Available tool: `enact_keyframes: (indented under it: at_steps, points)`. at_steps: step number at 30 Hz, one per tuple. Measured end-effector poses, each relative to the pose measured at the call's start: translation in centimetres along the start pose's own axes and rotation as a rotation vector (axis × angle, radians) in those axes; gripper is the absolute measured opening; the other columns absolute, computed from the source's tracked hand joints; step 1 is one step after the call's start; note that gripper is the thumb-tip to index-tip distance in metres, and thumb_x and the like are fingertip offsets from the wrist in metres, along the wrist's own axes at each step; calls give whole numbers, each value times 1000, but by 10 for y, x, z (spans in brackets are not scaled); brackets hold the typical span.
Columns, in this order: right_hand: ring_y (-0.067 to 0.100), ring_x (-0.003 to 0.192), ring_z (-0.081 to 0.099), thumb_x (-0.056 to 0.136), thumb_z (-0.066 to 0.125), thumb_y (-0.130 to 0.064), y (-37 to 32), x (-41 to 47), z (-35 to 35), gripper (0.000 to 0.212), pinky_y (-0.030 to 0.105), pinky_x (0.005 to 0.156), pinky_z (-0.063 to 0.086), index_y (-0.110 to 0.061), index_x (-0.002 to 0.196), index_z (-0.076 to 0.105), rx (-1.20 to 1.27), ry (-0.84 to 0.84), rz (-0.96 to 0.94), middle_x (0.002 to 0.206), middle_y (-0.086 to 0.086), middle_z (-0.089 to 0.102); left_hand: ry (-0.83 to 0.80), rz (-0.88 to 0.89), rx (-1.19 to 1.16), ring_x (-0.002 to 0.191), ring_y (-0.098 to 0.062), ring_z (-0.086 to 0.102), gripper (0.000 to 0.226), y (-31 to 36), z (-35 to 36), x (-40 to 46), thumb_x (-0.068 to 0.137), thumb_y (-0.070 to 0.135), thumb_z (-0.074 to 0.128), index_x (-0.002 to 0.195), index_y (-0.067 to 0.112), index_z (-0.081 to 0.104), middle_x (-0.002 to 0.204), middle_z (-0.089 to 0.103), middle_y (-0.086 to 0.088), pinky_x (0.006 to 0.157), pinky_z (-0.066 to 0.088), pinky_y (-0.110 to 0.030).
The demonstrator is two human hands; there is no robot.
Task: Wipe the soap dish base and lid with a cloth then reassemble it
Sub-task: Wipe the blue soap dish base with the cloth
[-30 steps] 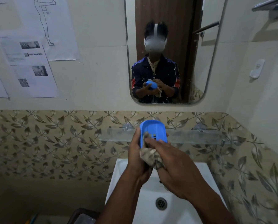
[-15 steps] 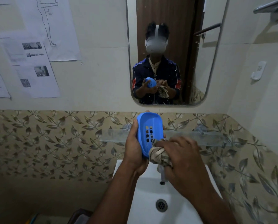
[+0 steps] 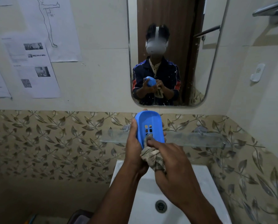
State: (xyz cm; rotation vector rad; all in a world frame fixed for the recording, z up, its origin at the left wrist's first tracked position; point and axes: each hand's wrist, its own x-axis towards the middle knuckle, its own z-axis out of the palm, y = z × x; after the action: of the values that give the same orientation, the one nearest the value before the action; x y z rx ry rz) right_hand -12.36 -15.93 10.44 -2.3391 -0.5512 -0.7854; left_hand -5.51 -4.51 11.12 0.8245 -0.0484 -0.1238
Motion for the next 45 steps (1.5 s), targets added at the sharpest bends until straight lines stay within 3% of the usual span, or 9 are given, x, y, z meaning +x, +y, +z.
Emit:
enact_keyframes:
  at_steps: [8, 13, 16, 21, 24, 29, 37, 41, 45]
  points:
    - [16, 123, 51, 77, 42, -21, 2, -5, -4, 57, 37, 106, 43, -18, 132, 55, -3, -75, -79, 124, 0, 63, -47, 38, -63, 85, -30, 65, 64, 9, 3, -1, 96, 61, 39, 92, 15, 82, 100, 70, -17, 84, 50, -45]
    - [12, 128, 41, 76, 43, -18, -1, 8, -11, 61, 4, 110, 15, -18, 136, 51, 2, -47, -26, 130, 2, 60, -19, -4, -81, 91, -33, 69, 64, 0, 10, -3, 93, 63, 45, 101, 10, 79, 101, 73, -19, 90, 53, -47]
    - [11, 122, 46, 74, 43, -19, -1, 0, -15, 57, 1, 109, 13, -21, 129, 56, 2, -125, -79, 122, 0, 65, -35, 40, -30, 83, -30, 66, 64, 6, 5, -3, 96, 62, 39, 89, 17, 83, 97, 72, -16, 81, 52, -44]
    - [18, 113, 61, 73, 55, -15, 18, 13, -18, 49, 47, 119, 20, -16, 122, 63, -368, -83, -100, 105, -3, 73, 5, 86, -1, 81, -29, 68, 58, -3, 5, -1, 98, 59, 36, 88, 26, 83, 97, 72, -14, 75, 59, -41]
    - [23, 124, 57, 65, 69, -11, 13, 15, -15, 61, 57, 115, 20, -16, 125, 61, -465, -107, -37, 108, -4, 73, 6, 90, 7, 79, -27, 70, 58, -3, 5, 0, 98, 58, 36, 94, 23, 82, 95, 74, -13, 71, 61, -39]
    - [6, 121, 50, 65, 53, -12, 13, -6, -4, 63, 44, 113, 23, -25, 127, 60, -57, -98, -67, 116, -7, 64, 1, 118, -2, 79, -29, 67, 62, 1, -4, 3, 87, 64, 46, 119, 17, 72, 99, 72, -14, 72, 56, -41]
    - [16, 126, 54, 76, 60, -16, 11, 4, 0, 60, 50, 117, 15, -18, 136, 53, -395, -100, 17, 119, -7, 69, 29, 119, 16, 85, -30, 69, 57, -7, 1, 0, 93, 61, 42, 113, 19, 75, 103, 71, -18, 81, 58, -45]
    - [12, 106, 58, 78, 44, -19, -2, -10, 2, 52, 33, 98, 47, -22, 128, 58, -50, -83, 84, 111, -5, 65, 29, 148, 36, 82, -29, 70, 53, -4, -4, 5, 97, 59, 38, 123, 27, 71, 105, 73, -13, 73, 57, -43]
    - [-1, 111, 53, 76, 53, -4, 3, -7, -7, 55, 19, 97, 43, -33, 123, 58, 235, -121, 77, 116, -15, 59, 34, 86, 59, 84, -29, 70, 72, -5, -6, 0, 94, 64, 39, 137, 9, 58, 112, 68, -21, 72, 60, -40]
